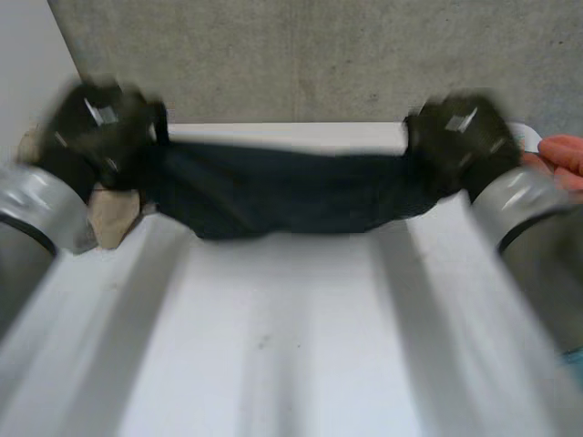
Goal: Fold the laundry.
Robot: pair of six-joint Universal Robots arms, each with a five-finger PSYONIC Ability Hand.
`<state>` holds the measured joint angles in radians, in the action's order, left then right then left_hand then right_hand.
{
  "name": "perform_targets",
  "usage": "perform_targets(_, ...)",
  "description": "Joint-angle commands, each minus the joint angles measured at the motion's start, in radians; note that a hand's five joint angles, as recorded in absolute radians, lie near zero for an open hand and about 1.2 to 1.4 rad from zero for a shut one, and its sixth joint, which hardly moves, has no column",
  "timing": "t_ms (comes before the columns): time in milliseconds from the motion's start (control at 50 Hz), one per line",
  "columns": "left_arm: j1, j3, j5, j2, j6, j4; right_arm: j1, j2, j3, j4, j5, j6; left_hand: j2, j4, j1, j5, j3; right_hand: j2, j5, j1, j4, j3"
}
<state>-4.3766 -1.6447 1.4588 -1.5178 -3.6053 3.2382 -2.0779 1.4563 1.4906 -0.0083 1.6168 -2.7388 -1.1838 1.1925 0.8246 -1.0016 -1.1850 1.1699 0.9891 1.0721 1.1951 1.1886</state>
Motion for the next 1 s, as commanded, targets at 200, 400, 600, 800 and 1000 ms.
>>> perform_targets(200,0.011,0.589,-0.037,-0.208,0.157,-0.561,0.148,-0.088,-0.5,0.504,-0.081,-0.085,-0.213,0.204,0.572,-0.22,-0.211,0.226,0.233,0.324,0.201,0.208)
perform_targets(400,0.055,0.883,0.014,-0.527,0.102,-0.335,0.099,-0.293,-0.552,0.12,0.043,-0.099,-0.213,0.204,0.572,-0.22,-0.211,0.226,0.233,0.324,0.201,0.208)
perform_targets(600,0.06,0.875,0.071,-0.358,0.258,0.103,0.096,-0.234,-0.567,-0.407,0.089,-0.176,-0.213,0.204,0.572,-0.22,-0.211,0.226,0.233,0.324,0.201,0.208)
perform_targets(800,0.012,0.557,-0.06,-0.272,0.32,0.143,0.119,-0.189,-0.409,-0.092,0.089,-0.177,-0.213,0.204,0.572,-0.22,-0.211,0.226,0.233,0.324,0.201,0.208)
perform_targets(1000,0.048,0.011,-0.12,-0.281,0.324,0.123,0.136,-0.228,0.04,-0.137,-0.003,-0.105,-0.213,0.204,0.572,-0.22,-0.211,0.226,0.233,0.324,0.201,0.208)
